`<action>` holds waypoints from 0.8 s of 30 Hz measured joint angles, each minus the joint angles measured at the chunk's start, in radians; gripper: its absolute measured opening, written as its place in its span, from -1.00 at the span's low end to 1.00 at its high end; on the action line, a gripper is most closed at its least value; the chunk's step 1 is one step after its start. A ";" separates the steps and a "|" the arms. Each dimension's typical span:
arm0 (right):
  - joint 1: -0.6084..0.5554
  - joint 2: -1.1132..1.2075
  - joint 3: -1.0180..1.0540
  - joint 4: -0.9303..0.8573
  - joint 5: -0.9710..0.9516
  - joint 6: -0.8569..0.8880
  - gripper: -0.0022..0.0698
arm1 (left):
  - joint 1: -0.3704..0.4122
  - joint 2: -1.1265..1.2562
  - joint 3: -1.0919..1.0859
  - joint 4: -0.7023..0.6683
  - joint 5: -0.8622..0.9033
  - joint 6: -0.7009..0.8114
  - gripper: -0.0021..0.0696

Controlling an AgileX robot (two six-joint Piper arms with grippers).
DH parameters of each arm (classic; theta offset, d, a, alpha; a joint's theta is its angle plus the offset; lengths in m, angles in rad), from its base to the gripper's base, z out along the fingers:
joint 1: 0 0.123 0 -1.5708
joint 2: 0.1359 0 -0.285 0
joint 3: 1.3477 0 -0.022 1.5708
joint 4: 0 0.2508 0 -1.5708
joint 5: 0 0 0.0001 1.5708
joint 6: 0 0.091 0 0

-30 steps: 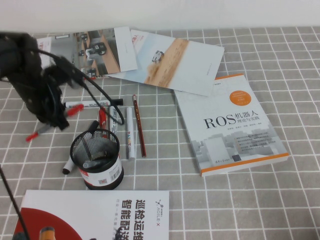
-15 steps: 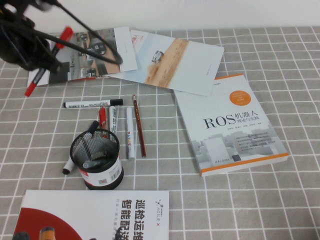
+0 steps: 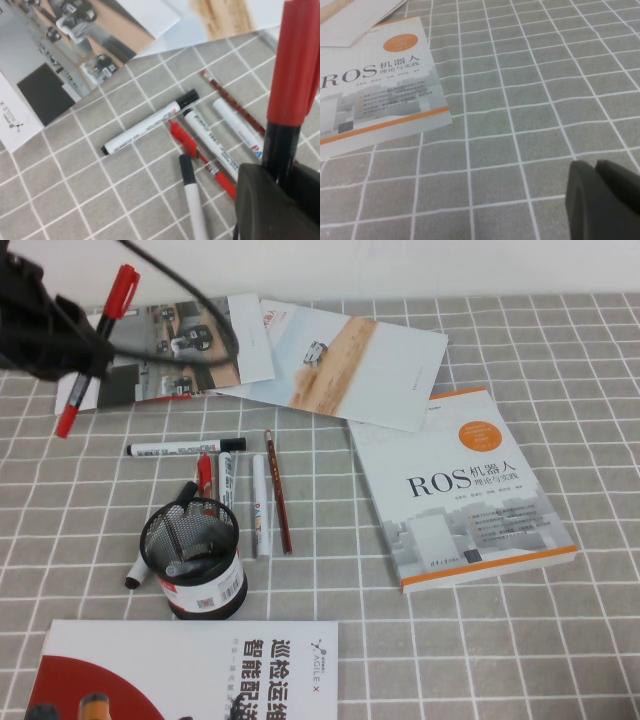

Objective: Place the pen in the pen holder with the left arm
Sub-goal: Place the pen onto the pen holder

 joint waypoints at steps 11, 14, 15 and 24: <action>0.000 0.000 0.000 0.000 0.000 0.000 -0.98 | -0.119 -0.330 0.573 -0.048 -0.479 -0.016 -0.77; 0.000 0.000 0.000 0.000 0.000 0.000 -0.98 | -0.169 -0.403 0.733 -0.088 -0.670 -0.023 -0.77; 0.000 0.000 0.000 0.000 0.000 0.000 -0.98 | -0.186 -0.424 0.784 -0.097 -0.741 -0.031 -0.77; 0.000 0.000 0.000 0.000 0.000 0.000 -0.98 | -0.286 -0.461 1.021 -0.047 -1.234 -0.230 -0.77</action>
